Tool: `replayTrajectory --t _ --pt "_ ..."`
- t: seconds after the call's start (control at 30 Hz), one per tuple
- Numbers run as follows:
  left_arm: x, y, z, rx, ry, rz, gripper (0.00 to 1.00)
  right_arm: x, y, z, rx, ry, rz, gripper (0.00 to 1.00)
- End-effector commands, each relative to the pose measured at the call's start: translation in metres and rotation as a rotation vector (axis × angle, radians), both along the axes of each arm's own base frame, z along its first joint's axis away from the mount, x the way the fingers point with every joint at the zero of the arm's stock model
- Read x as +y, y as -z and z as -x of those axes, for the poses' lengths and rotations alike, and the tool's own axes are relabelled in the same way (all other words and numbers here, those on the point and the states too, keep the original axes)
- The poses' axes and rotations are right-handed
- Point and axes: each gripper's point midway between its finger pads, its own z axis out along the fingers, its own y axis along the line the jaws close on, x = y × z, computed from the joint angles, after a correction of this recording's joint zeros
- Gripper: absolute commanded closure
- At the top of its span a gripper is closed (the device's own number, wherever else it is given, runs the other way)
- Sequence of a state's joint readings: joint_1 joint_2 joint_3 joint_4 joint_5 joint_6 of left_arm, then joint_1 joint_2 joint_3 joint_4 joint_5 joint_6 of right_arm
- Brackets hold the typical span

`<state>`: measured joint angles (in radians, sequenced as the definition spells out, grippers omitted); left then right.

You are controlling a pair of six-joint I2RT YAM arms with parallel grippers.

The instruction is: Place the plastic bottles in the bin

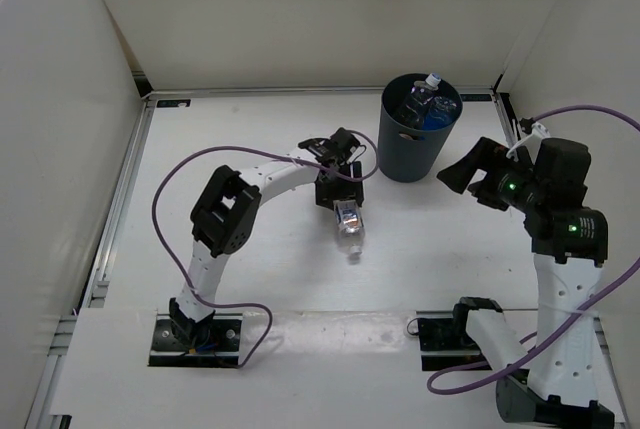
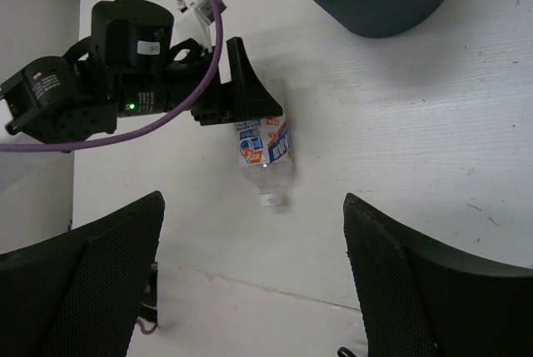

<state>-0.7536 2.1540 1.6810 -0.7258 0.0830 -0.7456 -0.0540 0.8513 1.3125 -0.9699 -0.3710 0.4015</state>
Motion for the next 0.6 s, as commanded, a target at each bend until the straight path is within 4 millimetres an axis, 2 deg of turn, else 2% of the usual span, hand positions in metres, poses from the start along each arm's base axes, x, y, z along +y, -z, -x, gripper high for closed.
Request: replayTrajectory --t 0.0,0.03,0.07,0.13,0.17,0.23,0.27,0.3,0.43,0.47,0.5,0.57 --pt "0.004 -0.085 -0.025 -0.191 0.016 0.058 0.41 0.0 -0.007 0.002 -0.042 -0.027 -0.002 0.11" --pt "0.007 -0.105 -0.037 -0.257 -0.005 0.062 0.41 0.0 -0.007 0.002 -0.041 -0.025 -0.003 0.11" --pt "0.004 -0.134 -0.045 -0.322 -0.004 0.094 0.45 0.0 -0.007 0.002 -0.044 -0.029 0.002 0.11" --pt "0.014 -0.181 -0.063 -0.46 -0.011 0.079 0.45 0.0 -0.006 0.003 -0.041 -0.023 0.006 0.11" --pt "0.014 -0.214 -0.07 -0.533 -0.022 0.106 0.48 0.0 -0.007 0.004 -0.045 -0.024 0.006 0.11" --pt "0.024 -0.252 -0.08 -0.682 -0.011 0.069 0.48 0.0 -0.006 0.004 -0.043 -0.021 0.005 0.11" --pt "0.022 -0.281 -0.088 -0.781 -0.014 0.08 0.49 -0.002 -0.005 0.004 -0.039 -0.015 0.003 0.11" --pt "0.023 -0.293 -0.091 -0.813 -0.019 0.085 0.49 -0.002 -0.007 0.004 -0.047 -0.015 0.001 0.11" --pt "0.027 -0.374 -0.097 -1.048 -0.061 0.122 0.5 -0.003 -0.006 0.005 -0.044 -0.01 0.004 0.11" --pt "0.035 -0.388 -0.1 -1.11 -0.067 0.078 0.5 -0.002 -0.006 0.005 -0.046 -0.013 0.003 0.11" --pt "0.027 -0.417 -0.096 -1.191 -0.089 0.133 0.48 -0.001 -0.004 0.005 -0.039 -0.016 0.002 0.11" --pt "0.031 -0.434 -0.098 -1.285 -0.092 0.078 0.48 -0.002 -0.003 0.005 -0.038 -0.012 0.002 0.11"
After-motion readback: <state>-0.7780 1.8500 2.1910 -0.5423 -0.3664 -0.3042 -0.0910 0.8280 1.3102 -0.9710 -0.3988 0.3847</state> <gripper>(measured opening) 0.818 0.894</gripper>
